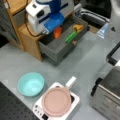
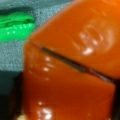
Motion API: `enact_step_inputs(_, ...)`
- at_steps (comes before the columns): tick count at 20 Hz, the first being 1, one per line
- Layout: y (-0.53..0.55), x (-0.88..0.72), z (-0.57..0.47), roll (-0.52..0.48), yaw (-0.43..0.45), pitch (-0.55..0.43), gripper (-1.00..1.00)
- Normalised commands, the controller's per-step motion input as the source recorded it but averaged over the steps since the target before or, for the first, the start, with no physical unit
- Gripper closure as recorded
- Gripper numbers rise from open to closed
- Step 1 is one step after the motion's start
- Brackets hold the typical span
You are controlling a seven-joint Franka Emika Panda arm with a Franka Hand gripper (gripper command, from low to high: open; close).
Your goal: Open the drawer. Pick up the carrot. Put the carrots in the drawer.
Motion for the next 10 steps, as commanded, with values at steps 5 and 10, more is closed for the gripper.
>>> enact_step_inputs(5, -0.04, -0.43, -0.3, -0.075, 0.164, -0.341, 1.0)
enact_step_inputs(10, -0.09, -0.3, -0.3, -0.045, 0.19, -0.289, 1.0)
